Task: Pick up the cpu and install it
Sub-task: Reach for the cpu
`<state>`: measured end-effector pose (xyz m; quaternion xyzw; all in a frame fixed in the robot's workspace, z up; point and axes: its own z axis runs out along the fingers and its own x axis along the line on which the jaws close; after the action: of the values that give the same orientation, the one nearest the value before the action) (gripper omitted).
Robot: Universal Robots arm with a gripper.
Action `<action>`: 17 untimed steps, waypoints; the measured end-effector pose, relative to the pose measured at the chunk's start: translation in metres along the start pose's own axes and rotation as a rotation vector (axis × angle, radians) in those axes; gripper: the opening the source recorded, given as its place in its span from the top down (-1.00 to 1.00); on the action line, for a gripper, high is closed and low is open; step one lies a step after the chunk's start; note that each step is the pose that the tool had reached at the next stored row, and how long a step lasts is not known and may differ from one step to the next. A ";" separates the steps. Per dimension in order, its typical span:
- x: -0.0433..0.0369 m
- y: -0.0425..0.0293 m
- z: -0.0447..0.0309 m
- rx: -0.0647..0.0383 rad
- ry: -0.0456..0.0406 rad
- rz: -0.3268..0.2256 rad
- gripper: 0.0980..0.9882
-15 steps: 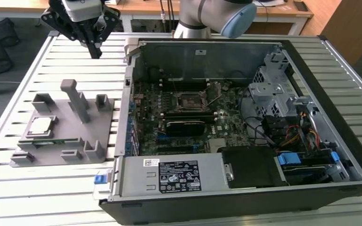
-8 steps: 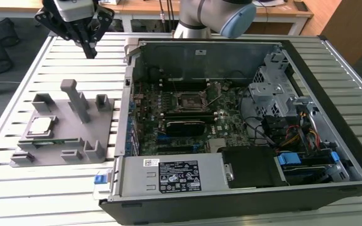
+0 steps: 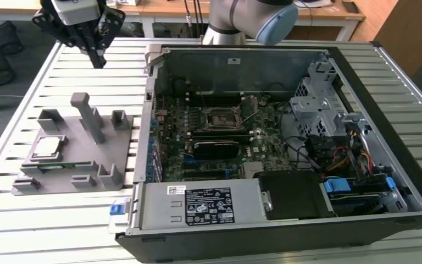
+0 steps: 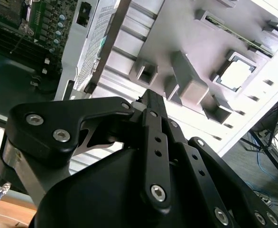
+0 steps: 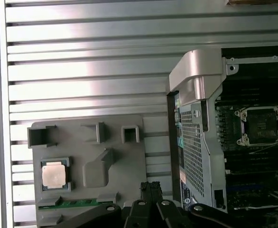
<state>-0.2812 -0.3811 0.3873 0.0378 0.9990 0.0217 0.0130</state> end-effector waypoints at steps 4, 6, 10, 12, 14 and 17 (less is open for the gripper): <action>0.0089 0.0009 0.0003 0.000 0.0000 0.000 0.98; 0.0175 0.0012 0.0003 0.000 -0.0001 0.000 0.98; 0.0317 0.0006 0.0003 0.000 -0.0001 0.000 0.98; 0.0407 -0.0001 0.0003 0.000 -0.0001 0.000 0.98; 0.0496 -0.0013 0.0004 0.000 -0.0001 0.000 0.98; 0.0629 -0.0043 0.0006 0.000 0.0000 0.000 0.98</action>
<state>-0.3442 -0.3806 0.3850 0.0379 0.9990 0.0217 0.0130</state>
